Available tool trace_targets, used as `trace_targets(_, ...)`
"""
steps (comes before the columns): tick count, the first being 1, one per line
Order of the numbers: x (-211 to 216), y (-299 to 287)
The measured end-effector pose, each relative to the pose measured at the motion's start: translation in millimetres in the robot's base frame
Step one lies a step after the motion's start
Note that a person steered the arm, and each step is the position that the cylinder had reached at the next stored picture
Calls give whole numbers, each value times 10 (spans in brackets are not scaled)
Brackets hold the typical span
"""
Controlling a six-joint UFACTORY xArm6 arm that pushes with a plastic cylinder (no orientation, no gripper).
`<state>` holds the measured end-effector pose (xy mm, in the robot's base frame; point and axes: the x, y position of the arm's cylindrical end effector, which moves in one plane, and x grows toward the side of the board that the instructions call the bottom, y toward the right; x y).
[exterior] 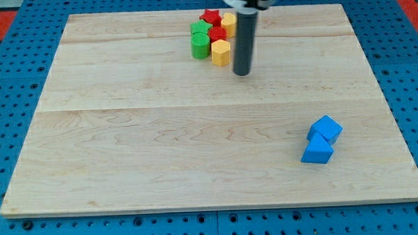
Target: Move the yellow hexagon closer to the yellow heart
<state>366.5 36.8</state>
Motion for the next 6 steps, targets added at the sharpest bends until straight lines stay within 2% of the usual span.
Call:
trace_targets(1,-97,-268)
trace_targets(4,-837,278)
trace_targets(6,-881,295)
